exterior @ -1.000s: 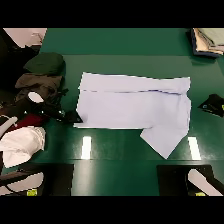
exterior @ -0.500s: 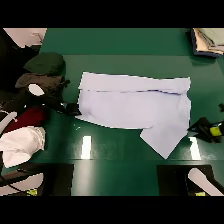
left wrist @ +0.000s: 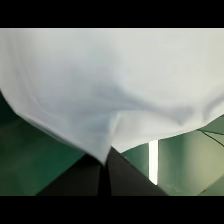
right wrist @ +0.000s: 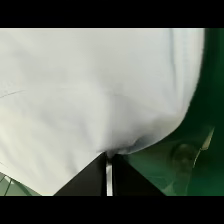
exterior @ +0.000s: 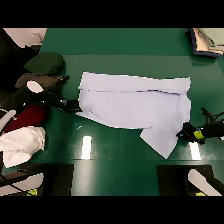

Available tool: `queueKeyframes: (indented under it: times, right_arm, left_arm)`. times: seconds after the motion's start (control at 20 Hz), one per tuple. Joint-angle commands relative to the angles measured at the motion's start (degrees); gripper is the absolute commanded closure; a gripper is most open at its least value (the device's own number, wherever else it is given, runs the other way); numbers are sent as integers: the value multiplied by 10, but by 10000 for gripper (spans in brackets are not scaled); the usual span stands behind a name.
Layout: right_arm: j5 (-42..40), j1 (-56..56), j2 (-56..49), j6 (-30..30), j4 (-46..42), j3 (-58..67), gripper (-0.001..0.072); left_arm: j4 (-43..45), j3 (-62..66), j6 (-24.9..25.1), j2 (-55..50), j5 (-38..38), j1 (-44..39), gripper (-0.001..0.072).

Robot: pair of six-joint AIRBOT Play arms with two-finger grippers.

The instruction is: Fold the shirts.

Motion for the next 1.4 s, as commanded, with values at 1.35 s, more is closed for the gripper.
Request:
queueKeyframes:
  times: [1.35]
  right_arm:
    - [23, 127, -126, -1, -17, 417, 696]
  left_arm:
    - [81, 107, -108, -3, 125, 0, 687]
